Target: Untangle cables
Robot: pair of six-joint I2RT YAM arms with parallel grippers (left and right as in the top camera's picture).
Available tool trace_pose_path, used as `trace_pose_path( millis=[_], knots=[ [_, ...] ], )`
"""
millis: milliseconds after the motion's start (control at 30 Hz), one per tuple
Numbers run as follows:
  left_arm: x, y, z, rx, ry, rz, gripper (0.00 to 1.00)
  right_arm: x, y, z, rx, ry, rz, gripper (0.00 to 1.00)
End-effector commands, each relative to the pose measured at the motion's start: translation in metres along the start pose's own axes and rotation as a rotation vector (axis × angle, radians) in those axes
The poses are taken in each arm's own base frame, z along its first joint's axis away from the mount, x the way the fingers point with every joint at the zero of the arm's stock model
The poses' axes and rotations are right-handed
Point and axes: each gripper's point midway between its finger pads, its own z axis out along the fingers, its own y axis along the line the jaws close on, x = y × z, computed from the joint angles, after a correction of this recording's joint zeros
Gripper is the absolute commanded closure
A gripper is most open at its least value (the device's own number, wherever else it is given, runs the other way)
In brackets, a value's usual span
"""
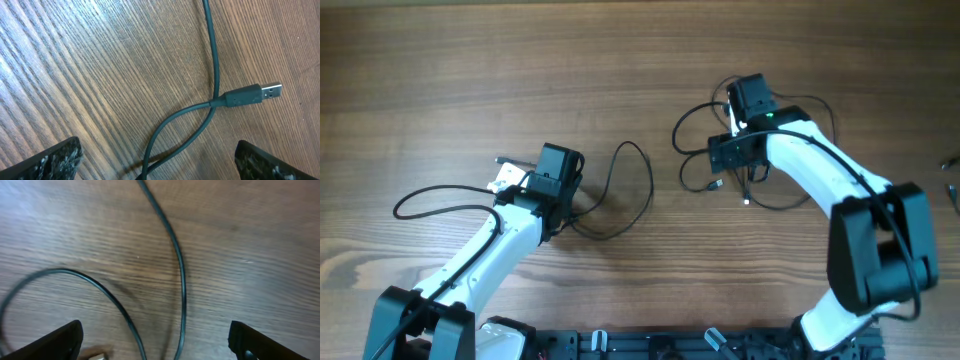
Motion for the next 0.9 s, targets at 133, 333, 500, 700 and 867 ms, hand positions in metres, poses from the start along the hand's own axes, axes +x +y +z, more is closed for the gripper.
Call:
trace_pose_path(
  millis=[133, 333, 500, 700, 867],
  knots=[
    [-0.002, 0.001, 0.001, -0.009, -0.015, -0.004, 0.00, 0.019, -0.014, 0.049, 0.024, 0.118, -0.023, 0.28],
    [-0.002, 0.001, 0.001, -0.009, -0.015, -0.004, 0.00, 0.027, -0.013, 0.060, -0.008, 0.161, 0.018, 0.96],
    [-0.002, 0.001, 0.001, -0.008, -0.015, -0.004, 0.00, -0.031, -0.028, 0.016, -0.006, 0.034, 0.058, 0.96],
    [-0.002, 0.001, 0.001, -0.009, -0.015, -0.004, 0.00, -0.156, -0.138, -0.105, 0.177, -0.356, 0.166, 0.96],
    [-0.002, 0.001, 0.001, -0.009, -0.015, -0.004, 0.00, -0.182, -0.242, -0.144, 0.358, -0.557, 0.228, 0.96]
  ],
)
